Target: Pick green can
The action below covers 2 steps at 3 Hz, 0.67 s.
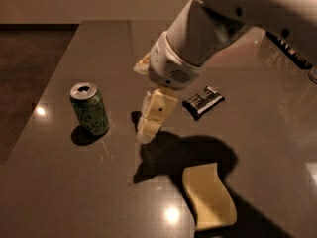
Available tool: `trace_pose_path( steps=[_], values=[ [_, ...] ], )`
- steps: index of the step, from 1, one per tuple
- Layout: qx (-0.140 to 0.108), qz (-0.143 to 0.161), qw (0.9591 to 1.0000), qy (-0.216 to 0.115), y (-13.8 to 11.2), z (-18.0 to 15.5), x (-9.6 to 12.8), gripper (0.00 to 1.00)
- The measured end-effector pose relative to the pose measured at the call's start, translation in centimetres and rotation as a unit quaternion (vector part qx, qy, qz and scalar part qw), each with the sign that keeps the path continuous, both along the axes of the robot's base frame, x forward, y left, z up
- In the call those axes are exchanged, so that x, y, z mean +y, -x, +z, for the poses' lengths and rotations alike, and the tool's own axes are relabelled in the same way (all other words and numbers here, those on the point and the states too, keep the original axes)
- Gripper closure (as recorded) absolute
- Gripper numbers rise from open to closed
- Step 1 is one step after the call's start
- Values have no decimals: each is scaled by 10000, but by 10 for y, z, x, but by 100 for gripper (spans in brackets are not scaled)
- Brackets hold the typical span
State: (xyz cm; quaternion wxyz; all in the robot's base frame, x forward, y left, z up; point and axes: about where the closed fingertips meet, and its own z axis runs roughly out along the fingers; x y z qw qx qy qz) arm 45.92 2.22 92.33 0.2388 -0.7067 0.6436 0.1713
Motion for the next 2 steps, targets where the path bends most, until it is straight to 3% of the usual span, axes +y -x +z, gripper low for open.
trace_pose_path(
  steps=[2],
  values=[
    [15,348,9985,-428,-19,-6,68,0]
  ],
)
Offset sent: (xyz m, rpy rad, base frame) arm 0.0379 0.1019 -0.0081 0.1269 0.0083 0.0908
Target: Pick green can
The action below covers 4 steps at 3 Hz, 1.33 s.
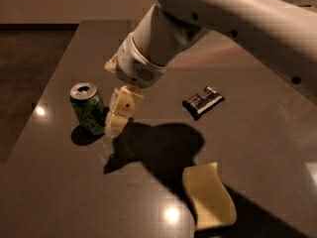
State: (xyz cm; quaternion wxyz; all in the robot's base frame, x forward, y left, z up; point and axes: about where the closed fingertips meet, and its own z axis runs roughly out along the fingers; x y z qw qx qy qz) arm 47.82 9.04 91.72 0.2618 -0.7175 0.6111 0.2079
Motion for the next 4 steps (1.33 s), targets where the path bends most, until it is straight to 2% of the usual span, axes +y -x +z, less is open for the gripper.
trace_pose_path(
  steps=[1,3,4],
  values=[
    [108,19,9999,-103,-9,-6,20,0],
    [337,74,9993,-170,-4,-18,48,0],
    [406,77,9990,-172,-4,-17,54,19]
  ],
)
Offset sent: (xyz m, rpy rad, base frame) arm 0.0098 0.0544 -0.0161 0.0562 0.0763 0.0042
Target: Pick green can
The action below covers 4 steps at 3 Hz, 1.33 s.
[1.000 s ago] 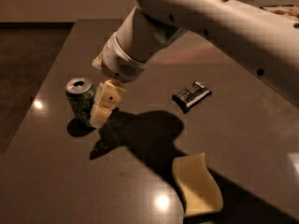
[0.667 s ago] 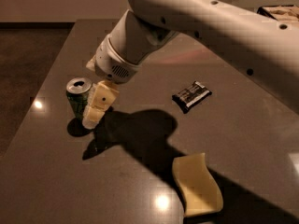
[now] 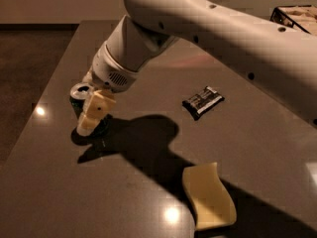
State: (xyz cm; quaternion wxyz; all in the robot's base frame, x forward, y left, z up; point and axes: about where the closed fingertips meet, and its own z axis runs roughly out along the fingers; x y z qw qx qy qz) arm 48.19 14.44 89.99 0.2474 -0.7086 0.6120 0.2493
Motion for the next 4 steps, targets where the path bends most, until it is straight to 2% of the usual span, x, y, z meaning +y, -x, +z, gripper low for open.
trace_pose_path(
  steps=[1,2,3,4],
  values=[
    [38,29,10000,-40,-1,6,3,41],
    [23,6,9999,-132,-7,24,-6,73],
    [-67,7,9995,-299,-12,56,-22,96],
    [-132,77,9993,-354,-13,82,-34,100]
  ],
)
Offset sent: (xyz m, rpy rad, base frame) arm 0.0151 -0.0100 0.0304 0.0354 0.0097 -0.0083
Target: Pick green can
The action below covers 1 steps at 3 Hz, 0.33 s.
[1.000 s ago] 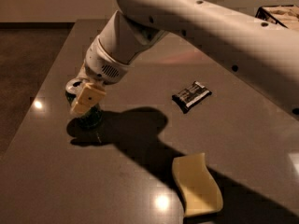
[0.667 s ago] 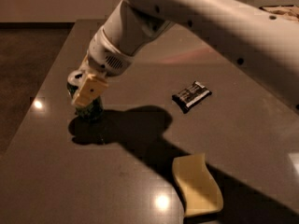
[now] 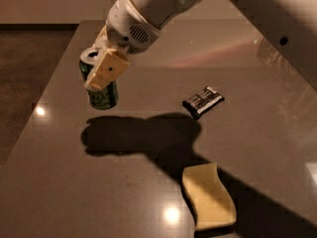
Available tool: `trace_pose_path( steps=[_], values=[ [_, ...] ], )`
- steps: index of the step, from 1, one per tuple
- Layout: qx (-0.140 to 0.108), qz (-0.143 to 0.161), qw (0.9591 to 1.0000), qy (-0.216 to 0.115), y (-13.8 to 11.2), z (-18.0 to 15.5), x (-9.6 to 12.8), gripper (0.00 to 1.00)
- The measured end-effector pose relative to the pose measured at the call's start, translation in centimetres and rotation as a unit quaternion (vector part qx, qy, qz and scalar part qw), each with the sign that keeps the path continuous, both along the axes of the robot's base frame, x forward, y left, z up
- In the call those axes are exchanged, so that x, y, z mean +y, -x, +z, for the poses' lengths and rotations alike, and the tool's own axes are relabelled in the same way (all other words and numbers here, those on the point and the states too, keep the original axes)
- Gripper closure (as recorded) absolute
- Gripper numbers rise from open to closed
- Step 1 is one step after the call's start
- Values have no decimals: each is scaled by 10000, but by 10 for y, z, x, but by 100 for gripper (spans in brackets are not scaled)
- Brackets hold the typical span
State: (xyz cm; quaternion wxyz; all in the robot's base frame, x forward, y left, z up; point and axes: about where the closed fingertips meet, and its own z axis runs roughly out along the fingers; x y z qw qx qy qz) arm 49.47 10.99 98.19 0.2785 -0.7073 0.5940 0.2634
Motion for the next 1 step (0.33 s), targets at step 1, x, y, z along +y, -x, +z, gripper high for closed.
trace_pose_path(
  steps=[1],
  values=[
    [-17,15,10000,-3,1,3,0,100]
  ],
)
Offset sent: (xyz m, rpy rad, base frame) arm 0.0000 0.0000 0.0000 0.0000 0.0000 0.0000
